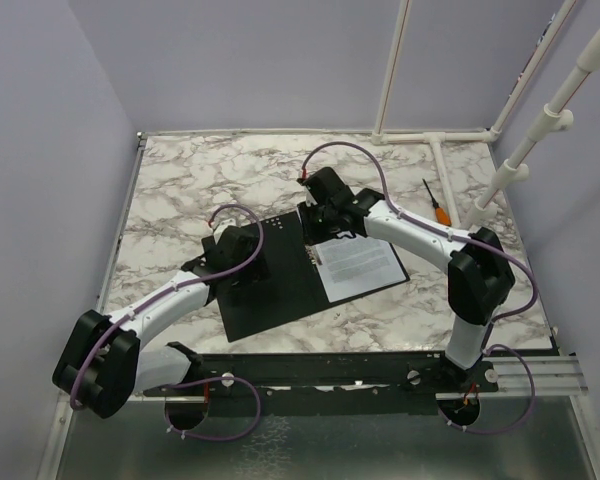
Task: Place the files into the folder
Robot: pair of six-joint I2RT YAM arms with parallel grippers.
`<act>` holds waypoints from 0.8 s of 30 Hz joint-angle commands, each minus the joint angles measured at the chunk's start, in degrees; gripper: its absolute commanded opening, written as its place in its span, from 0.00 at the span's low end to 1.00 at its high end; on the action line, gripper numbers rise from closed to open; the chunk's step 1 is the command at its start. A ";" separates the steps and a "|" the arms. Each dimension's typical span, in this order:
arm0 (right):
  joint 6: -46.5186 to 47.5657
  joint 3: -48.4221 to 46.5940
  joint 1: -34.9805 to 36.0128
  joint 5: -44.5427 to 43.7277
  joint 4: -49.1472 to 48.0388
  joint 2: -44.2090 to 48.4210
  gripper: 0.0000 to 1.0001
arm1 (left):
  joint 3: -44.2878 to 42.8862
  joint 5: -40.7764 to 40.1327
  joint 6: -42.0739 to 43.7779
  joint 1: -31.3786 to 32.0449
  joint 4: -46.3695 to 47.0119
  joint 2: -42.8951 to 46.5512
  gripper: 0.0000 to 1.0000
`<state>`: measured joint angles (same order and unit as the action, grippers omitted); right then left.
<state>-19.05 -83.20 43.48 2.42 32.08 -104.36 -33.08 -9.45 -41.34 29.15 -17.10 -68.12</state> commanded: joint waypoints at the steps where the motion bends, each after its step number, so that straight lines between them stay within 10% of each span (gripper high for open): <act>1: -0.37 -3.24 1.16 -2.13 2.89 -2.08 0.29 | -2.84 -7.42 -0.67 3.14 -5.11 0.05 0.93; 24: 0.68 -6.49 4.63 -7.20 6.75 -7.78 0.25 | -3.40 -11.02 -1.37 10.41 -11.73 -2.94 0.99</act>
<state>-18.98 -88.14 47.35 -2.46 36.71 -110.74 -35.66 -18.41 -42.48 38.76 -27.51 -69.65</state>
